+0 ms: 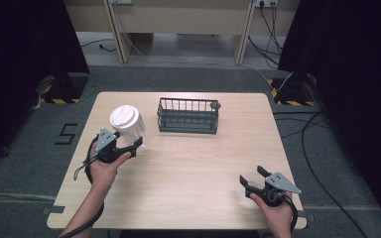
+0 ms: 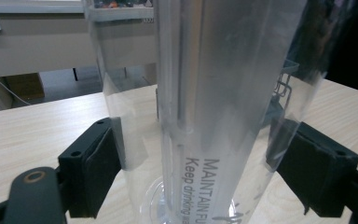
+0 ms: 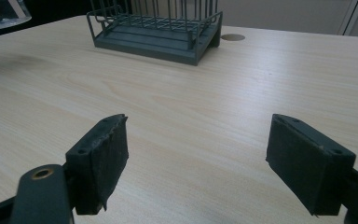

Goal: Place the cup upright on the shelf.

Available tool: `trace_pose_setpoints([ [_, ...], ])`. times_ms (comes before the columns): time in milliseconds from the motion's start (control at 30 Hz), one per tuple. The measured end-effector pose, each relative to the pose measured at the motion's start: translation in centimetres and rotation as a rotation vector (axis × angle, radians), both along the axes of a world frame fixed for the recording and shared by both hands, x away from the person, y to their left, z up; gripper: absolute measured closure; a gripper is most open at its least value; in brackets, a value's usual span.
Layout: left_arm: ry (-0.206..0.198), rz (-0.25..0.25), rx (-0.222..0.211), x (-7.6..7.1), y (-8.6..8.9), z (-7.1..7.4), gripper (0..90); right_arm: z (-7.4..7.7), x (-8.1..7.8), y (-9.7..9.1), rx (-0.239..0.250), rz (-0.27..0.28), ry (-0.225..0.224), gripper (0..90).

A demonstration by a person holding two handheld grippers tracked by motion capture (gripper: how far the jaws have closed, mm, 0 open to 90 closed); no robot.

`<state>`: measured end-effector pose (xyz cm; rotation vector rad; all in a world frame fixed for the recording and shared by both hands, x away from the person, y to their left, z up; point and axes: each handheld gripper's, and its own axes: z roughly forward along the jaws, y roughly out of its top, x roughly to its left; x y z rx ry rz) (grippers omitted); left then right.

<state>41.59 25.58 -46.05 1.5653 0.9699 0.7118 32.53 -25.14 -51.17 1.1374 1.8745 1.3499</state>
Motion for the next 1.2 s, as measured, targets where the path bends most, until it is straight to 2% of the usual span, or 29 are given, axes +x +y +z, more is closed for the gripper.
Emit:
trace_pose_setpoints([
  [667,-0.018,-0.026,0.015,1.9,-2.0,1.9,17.8,0.0,0.0,0.0,0.004,0.002,0.000,21.3],
  [1200,-0.024,-0.041,0.009,3.4,-3.3,3.0,17.8,0.0,0.0,-0.1,0.004,-0.001,-0.003,21.3],
])
